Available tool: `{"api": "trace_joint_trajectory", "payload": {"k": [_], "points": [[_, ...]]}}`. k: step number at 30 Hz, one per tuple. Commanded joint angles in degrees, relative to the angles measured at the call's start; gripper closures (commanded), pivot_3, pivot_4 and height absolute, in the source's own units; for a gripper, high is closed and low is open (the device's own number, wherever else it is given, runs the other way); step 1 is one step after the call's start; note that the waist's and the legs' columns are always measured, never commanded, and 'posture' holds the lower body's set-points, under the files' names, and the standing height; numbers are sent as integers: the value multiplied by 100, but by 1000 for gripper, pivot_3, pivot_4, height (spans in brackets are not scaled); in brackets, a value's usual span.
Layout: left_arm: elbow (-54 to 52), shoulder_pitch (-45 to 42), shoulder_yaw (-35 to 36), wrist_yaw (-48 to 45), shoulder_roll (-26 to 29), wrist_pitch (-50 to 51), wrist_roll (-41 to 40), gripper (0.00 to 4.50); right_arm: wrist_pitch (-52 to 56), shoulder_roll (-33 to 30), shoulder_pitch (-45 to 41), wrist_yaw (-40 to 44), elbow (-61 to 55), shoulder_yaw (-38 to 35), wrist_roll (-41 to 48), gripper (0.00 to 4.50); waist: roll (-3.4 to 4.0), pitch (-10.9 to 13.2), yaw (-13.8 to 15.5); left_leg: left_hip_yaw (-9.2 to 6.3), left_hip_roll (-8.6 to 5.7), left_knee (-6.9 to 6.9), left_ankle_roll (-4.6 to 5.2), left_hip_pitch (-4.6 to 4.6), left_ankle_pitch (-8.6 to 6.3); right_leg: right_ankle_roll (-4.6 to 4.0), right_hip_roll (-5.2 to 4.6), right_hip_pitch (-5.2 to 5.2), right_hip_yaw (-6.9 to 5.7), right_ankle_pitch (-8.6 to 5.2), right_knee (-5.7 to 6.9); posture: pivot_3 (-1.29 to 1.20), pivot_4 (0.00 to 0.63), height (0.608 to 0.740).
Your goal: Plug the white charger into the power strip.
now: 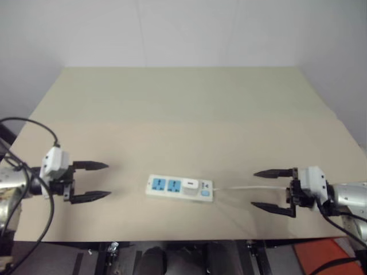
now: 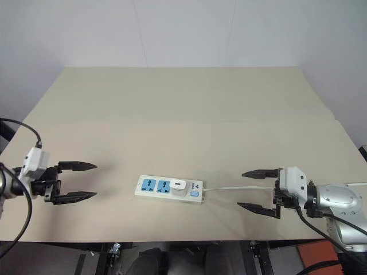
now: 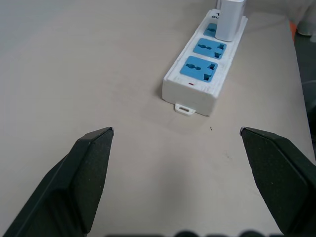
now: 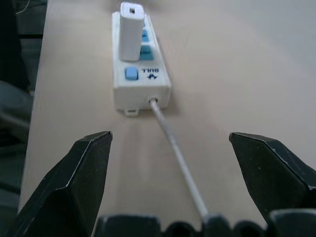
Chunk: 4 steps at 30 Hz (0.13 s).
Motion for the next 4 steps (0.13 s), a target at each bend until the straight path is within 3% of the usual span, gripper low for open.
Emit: {"api": "trace_joint_trajectory", "payload": {"k": [1,4], "points": [[-44,-174,-71,-107,15,-102,18,0,-37,-64,123,-14,-378,-285,153,36,0,0,-2,0,0,1,0,-1,0,0,0,0,0,0,-1,0,150,740],[50,-255,-215,-104,-67,-143,95,0,-43,-14,256,-161,-466,-344,67,36,0,0,-3,2,0,2,1,0,0,0,0,0,2,0,0,0,150,740]]}}
